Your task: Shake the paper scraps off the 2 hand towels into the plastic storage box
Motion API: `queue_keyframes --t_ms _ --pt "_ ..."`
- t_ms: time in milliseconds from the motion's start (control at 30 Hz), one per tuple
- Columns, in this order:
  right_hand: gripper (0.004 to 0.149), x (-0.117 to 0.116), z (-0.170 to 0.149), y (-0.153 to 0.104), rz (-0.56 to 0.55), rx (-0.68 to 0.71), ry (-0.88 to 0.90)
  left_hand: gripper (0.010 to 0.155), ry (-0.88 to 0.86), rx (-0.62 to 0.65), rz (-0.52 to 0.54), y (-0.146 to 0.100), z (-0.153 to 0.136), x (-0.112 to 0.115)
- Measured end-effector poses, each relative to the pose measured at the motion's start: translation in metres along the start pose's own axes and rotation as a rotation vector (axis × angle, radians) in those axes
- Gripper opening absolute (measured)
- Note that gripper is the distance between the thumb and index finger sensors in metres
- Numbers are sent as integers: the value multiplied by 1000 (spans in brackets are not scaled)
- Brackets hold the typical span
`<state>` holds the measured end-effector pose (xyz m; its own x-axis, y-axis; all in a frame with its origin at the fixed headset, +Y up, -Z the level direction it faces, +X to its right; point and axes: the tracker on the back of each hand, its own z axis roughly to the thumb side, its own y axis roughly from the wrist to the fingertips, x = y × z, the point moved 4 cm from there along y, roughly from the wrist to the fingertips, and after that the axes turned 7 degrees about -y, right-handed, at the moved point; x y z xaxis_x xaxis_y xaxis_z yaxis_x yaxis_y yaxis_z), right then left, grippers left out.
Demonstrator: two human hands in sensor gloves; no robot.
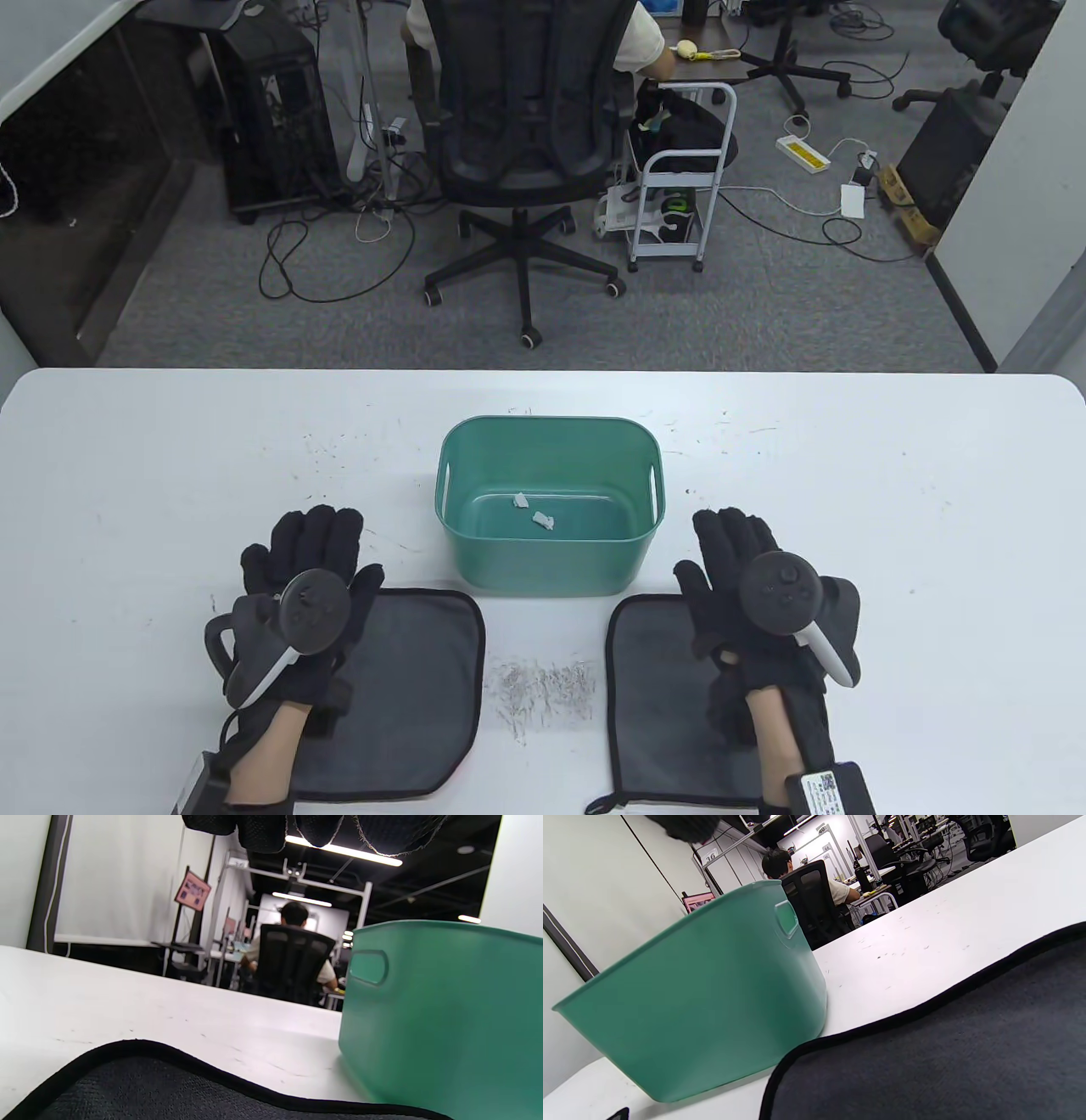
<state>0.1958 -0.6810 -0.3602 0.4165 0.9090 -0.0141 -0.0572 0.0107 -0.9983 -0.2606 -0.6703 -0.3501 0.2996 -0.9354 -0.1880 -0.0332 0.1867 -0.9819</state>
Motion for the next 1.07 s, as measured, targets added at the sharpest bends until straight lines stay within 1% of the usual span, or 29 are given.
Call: queue_keyframes --t_ms 67,133,233,467,1067 --pt "66 -1 -2 0 1 4 -6 70 25 -5 -17 2 -2 0" --pt "67 -2 -5 -1 4 -3 -32 70 13 -5 4 1 -2 0" --pt "67 -1 -10 -3 -2 -15 -60 70 32 -3 -4 -1 -4 3" --pt "68 4 -14 -5 -26 -7 -52 70 11 -6 8 -2 -5 1" --pt "68 6 -26 -4 -20 -7 -3 69 24 -11 -7 -1 -4 3"
